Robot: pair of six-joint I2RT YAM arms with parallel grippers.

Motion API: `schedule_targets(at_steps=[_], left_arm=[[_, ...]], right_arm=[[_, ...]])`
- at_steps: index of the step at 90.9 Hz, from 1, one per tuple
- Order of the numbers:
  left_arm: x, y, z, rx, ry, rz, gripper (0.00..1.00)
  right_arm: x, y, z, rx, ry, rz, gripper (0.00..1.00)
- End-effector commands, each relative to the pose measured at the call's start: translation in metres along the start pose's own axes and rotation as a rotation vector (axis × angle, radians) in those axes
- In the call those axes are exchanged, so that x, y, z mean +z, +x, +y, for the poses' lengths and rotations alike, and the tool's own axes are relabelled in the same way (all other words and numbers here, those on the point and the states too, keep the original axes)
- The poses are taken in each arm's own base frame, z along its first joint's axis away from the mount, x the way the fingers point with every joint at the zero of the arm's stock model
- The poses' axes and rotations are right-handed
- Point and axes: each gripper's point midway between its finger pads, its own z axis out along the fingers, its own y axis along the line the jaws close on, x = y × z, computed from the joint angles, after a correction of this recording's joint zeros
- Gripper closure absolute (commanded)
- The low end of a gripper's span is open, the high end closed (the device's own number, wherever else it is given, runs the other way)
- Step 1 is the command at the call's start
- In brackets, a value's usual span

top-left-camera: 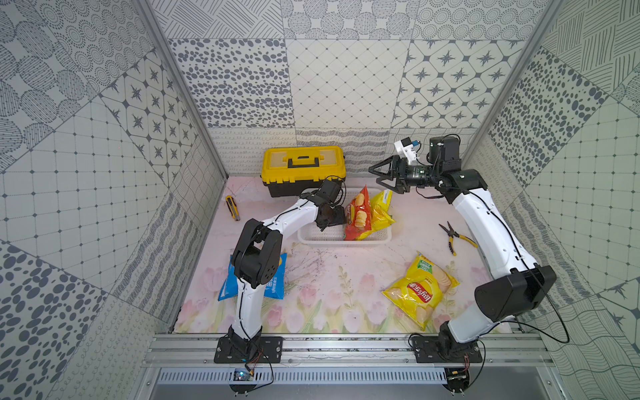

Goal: Put the potato chips into the basket
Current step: Place the potato chip in the basket.

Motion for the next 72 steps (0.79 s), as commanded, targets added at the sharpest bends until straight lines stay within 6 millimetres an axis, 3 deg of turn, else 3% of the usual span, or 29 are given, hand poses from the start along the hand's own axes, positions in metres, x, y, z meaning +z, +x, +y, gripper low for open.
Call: schedule_targets(at_steps=[1, 34, 72], left_arm=[[-0.008, 0.005, 0.002, 0.005, -0.019, 0.007, 0.35], [-0.048, 0.0, 0.02, -0.024, -0.051, -0.063, 0.3], [-0.079, 0.011, 0.04, -0.04, -0.092, -0.106, 0.29]], right_arm=[[-0.016, 0.003, 0.007, -0.043, 0.01, -0.048, 0.14], [-0.041, 0.04, 0.014, -0.091, 0.006, -0.095, 0.15], [-0.037, 0.069, 0.01, -0.081, -0.026, -0.061, 0.15]])
